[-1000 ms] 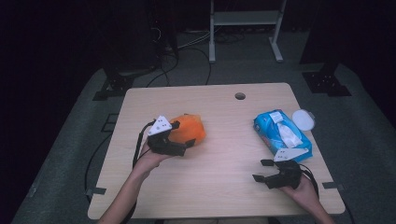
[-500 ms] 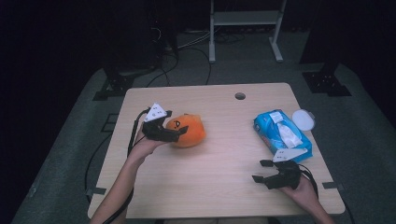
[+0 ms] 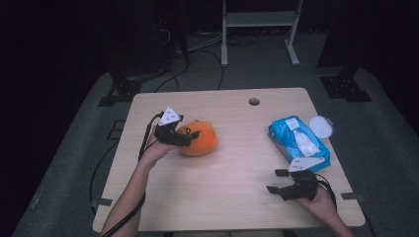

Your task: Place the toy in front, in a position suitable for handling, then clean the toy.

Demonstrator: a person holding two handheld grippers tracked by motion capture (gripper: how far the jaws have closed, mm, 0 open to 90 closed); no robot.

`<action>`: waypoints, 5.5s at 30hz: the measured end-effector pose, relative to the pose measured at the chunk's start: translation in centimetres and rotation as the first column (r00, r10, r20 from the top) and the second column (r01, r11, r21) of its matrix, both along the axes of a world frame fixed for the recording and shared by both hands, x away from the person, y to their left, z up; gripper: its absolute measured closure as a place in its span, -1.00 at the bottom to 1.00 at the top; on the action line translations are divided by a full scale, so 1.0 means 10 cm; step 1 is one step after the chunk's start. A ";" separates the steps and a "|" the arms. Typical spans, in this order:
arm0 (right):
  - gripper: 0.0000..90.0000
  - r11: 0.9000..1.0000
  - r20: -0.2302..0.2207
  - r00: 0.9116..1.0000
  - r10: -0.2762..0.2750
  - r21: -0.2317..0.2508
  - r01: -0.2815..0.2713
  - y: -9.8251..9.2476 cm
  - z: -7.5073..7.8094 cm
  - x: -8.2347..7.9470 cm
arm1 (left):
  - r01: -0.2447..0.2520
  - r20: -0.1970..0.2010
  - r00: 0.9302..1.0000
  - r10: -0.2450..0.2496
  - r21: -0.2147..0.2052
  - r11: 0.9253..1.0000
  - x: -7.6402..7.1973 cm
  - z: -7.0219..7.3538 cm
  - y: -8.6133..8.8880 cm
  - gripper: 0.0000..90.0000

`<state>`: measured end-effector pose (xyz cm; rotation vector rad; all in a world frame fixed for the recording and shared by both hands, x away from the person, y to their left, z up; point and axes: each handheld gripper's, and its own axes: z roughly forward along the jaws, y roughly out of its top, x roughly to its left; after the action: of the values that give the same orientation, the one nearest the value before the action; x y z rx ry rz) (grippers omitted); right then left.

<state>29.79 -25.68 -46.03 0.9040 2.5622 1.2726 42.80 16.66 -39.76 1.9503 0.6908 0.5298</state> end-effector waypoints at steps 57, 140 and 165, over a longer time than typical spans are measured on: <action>-0.44 1.000 0.002 1.000 0.024 -0.013 -0.024 0.06 -0.01 -0.02 | -0.046 -0.212 0.977 0.035 -0.049 0.998 0.09 -0.10 0.02 -0.01; -0.44 1.000 0.027 0.999 -0.029 0.002 0.029 -0.05 0.05 0.01 | 0.316 -0.119 0.942 -0.314 0.000 0.949 -1.00 -0.33 -0.89 -0.25; -0.46 0.994 0.152 0.986 -0.072 0.097 0.058 -0.13 0.48 -0.02 | 0.288 -0.024 0.956 -0.291 -0.091 0.953 -1.05 -0.10 -0.66 -0.81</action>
<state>29.55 -26.99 -41.23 0.8607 2.3534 1.3943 32.30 10.07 -40.74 1.9398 0.4307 0.2787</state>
